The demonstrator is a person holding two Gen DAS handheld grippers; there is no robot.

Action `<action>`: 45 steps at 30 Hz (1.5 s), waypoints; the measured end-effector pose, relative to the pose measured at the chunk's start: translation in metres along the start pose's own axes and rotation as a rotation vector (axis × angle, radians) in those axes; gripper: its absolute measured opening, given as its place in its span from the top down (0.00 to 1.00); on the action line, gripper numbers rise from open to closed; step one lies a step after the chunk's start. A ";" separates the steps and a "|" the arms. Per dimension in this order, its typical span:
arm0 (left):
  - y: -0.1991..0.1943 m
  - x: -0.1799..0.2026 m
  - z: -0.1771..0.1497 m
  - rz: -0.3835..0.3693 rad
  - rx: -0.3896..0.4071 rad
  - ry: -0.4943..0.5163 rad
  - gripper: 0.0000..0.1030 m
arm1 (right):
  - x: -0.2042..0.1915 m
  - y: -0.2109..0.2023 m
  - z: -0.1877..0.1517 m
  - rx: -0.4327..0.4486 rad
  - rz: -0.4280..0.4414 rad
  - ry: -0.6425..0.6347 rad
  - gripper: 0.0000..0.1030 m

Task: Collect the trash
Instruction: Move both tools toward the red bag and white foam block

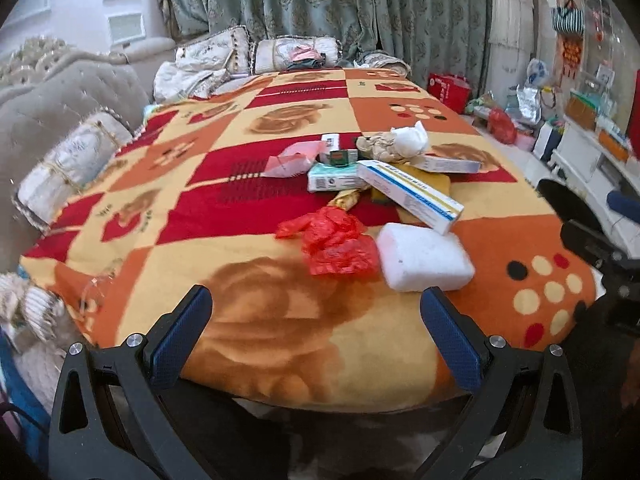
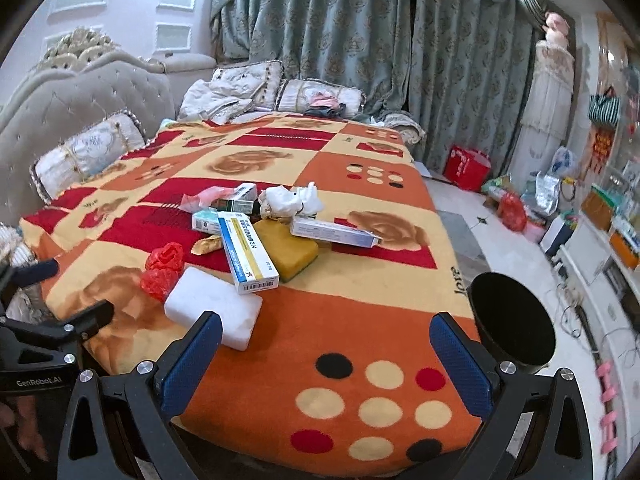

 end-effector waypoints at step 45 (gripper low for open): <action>0.061 -0.026 -0.003 -0.043 -0.177 -0.060 0.00 | 0.000 0.011 0.005 -0.039 0.106 0.054 0.00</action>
Point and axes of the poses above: each gripper's, at about its wrist camera, not at the fingertips, and y roughly the way its jaws point, x to its right, z to its top, the point moved 2 cm from there along y, roughly the way its jaws point, and after that the axes turned 6 degrees about z, right-handed, at the moved point
